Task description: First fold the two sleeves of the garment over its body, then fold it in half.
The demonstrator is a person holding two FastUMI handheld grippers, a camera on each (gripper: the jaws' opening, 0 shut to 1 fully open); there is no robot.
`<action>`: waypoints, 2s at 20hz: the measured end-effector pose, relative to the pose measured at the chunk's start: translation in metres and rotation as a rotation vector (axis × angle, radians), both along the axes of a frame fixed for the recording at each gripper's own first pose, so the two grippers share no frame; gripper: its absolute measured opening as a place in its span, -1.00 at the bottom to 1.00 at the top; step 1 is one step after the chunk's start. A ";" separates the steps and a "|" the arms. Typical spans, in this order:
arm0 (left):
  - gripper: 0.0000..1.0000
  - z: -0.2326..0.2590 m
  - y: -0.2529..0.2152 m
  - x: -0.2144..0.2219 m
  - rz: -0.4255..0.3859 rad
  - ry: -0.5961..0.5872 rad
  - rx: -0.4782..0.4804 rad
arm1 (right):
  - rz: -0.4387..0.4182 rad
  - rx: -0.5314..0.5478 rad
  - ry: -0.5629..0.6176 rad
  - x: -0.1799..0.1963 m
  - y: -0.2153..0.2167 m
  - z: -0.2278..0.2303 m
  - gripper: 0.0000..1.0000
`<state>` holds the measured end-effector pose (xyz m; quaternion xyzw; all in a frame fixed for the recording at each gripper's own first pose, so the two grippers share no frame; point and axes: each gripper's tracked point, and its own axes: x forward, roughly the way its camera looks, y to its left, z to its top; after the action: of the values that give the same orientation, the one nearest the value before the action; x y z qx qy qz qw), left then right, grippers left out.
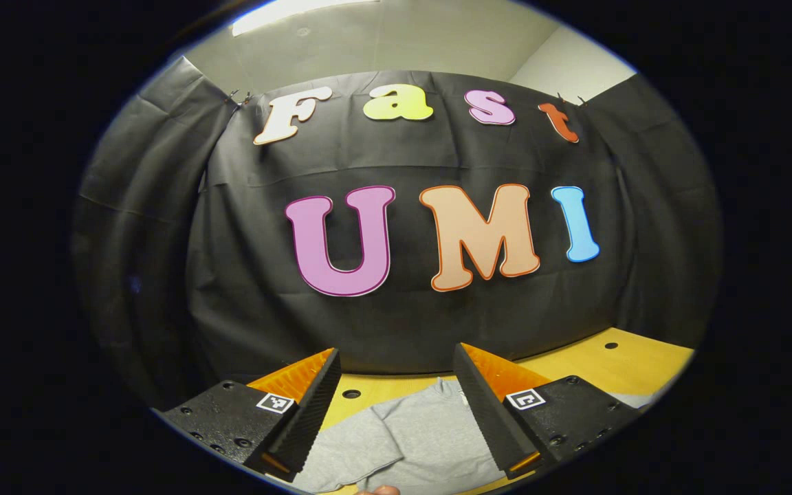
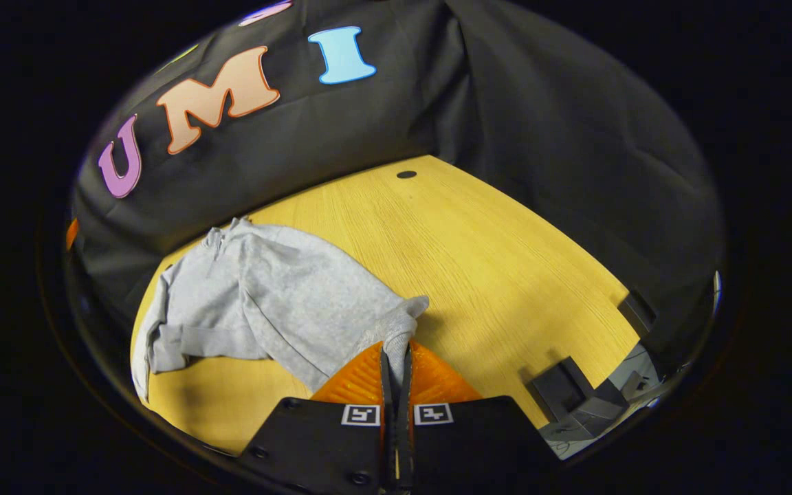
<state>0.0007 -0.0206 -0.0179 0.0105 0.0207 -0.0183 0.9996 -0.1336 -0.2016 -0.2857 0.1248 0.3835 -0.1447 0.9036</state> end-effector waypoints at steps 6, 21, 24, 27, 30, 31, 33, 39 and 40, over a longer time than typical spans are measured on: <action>0.90 0.001 0.025 -0.006 0.049 0.002 0.013 | 0.018 0.010 -0.098 0.055 0.006 0.040 -0.92; 0.90 0.001 0.130 -0.046 0.259 0.012 0.054 | 0.210 0.057 -0.252 0.196 0.103 0.097 -0.93; 0.91 -0.001 0.153 -0.058 0.306 0.020 0.057 | 0.263 0.060 -0.268 0.220 0.132 0.103 -0.93; 0.91 -0.006 0.174 -0.069 0.352 0.034 0.060 | 0.312 0.058 -0.284 0.244 0.162 0.106 -0.93; 1.00 -0.011 0.196 -0.081 0.395 0.051 0.063 | 0.354 0.064 -0.298 0.265 0.191 0.108 -0.98; 0.92 -0.013 0.202 -0.086 0.409 0.056 0.063 | 0.369 0.065 -0.301 0.271 0.202 0.109 -0.93; 1.00 -0.015 0.215 -0.092 0.436 0.064 0.064 | 0.403 0.064 -0.305 0.281 0.224 0.108 -0.93; 0.91 -0.024 0.243 -0.108 0.485 0.086 0.069 | 0.478 0.074 -0.319 0.309 0.286 0.107 -0.93; 0.91 -0.025 0.247 -0.110 0.492 0.090 0.069 | 0.489 0.075 -0.326 0.314 0.296 0.107 -0.93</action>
<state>-0.1090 0.2266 -0.0430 0.0383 0.0675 0.2259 0.9711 0.1808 0.0947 -0.1784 0.0836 0.2572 0.1136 0.9560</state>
